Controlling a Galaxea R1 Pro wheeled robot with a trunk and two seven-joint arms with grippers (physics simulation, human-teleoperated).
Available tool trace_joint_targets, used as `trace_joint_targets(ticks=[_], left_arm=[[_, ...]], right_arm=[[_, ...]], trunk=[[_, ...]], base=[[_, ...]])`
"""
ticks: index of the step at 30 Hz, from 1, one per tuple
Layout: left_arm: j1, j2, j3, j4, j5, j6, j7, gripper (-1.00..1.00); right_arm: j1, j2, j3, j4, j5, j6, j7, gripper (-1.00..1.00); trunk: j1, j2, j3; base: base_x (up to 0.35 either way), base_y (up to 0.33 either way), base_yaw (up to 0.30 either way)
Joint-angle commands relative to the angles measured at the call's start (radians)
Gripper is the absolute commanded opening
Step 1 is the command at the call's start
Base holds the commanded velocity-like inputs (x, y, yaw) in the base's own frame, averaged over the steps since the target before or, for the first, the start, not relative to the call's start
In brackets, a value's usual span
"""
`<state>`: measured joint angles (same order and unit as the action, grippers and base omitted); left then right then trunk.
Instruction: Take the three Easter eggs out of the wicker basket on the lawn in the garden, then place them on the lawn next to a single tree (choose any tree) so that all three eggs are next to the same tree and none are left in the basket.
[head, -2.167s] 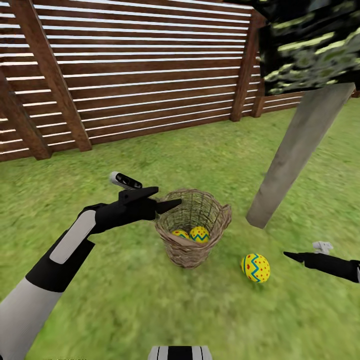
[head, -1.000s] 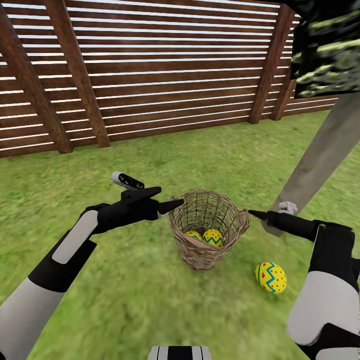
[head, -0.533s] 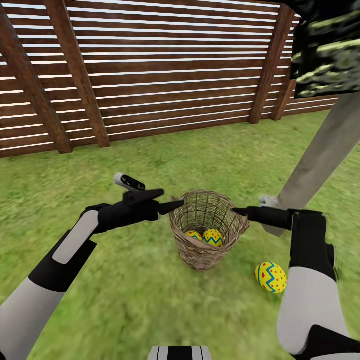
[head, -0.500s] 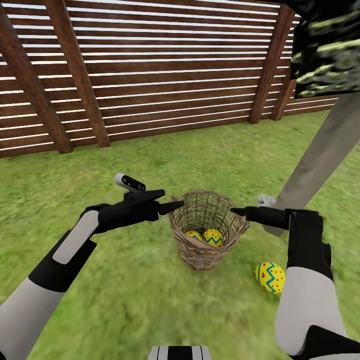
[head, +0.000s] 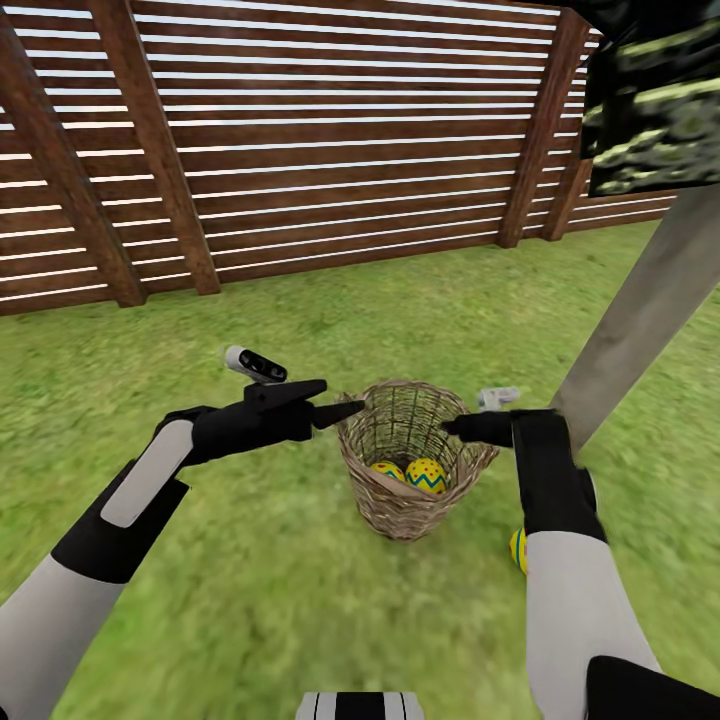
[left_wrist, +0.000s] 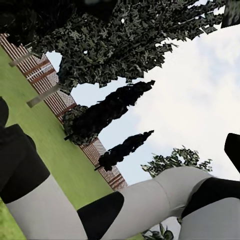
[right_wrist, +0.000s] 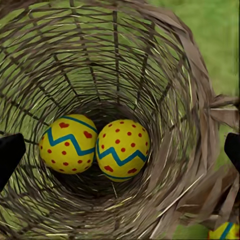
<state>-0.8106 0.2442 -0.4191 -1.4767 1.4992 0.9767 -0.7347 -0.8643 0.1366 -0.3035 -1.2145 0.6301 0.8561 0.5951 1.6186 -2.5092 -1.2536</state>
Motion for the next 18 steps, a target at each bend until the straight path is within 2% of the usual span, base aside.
trace_joint_targets(ticks=[1, 2, 3, 5, 7, 10, 12, 14, 18], left_arm=[[-0.001, 0.017, 0.022, 0.0, 0.0, 0.004, -0.003, 1.0], [-0.001, 0.044, 0.068, -0.001, -0.015, 0.004, -0.003, 1.0], [-0.001, 0.053, 0.09, -0.002, -0.028, 0.004, -0.004, 1.0], [-0.001, 0.063, 0.126, -0.002, -0.066, 0.004, -0.006, 1.0], [-0.001, 0.067, 0.159, -0.002, -0.124, 0.004, -0.007, 1.0], [-0.001, 0.065, 0.172, -0.002, -0.183, 0.004, -0.008, 1.0], [-0.001, 0.062, 0.174, -0.002, -0.205, 0.004, -0.008, 1.0], [-0.001, 0.057, 0.172, -0.002, -0.212, 0.004, -0.008, 1.0], [-0.001, 0.054, 0.172, -0.001, -0.215, 0.004, -0.006, 1.0]], right_arm=[[-0.001, 0.002, 0.01, 0.002, 0.006, -0.019, -0.028, 1.0], [-0.001, 0.003, 0.019, 0.019, -0.005, -0.046, -0.054, 1.0], [-0.001, 0.003, 0.021, 0.034, -0.01, -0.054, -0.061, 1.0], [-0.001, 0.003, 0.026, 0.064, -0.018, -0.064, -0.069, 1.0], [-0.001, 0.004, 0.029, 0.08, -0.022, -0.07, -0.073, 1.0], [-0.001, 0.006, 0.052, 0.085, -0.024, -0.071, -0.075, 1.0], [-0.001, 0.008, 0.097, 0.088, -0.023, -0.073, -0.077, 1.0], [-0.001, 0.01, 0.127, 0.092, -0.024, -0.079, -0.094, 1.0], [0.001, 0.019, 0.143, 0.101, -0.021, -0.094, -0.127, 1.0]], trunk=[[0.0, 0.0, -0.001], [0.0, 0.0, -0.001], [0.0, 0.0, -0.001], [0.0, 0.0, -0.001], [0.0, 0.0, -0.001], [0.0, 0.0, -0.001], [0.0, 0.0, -0.001], [0.0, 0.0, -0.001], [0.0, 0.0, -0.001]], base=[[0.0, 0.0, 0.0], [0.0, 0.0, 0.0], [0.0, 0.0, 0.0], [0.0, 0.0, 0.0], [0.0, 0.0, 0.0], [0.0, 0.0, 0.0], [0.0, 0.0, 0.0], [0.0, 0.0, 0.0], [0.0, 0.0, 0.0]])
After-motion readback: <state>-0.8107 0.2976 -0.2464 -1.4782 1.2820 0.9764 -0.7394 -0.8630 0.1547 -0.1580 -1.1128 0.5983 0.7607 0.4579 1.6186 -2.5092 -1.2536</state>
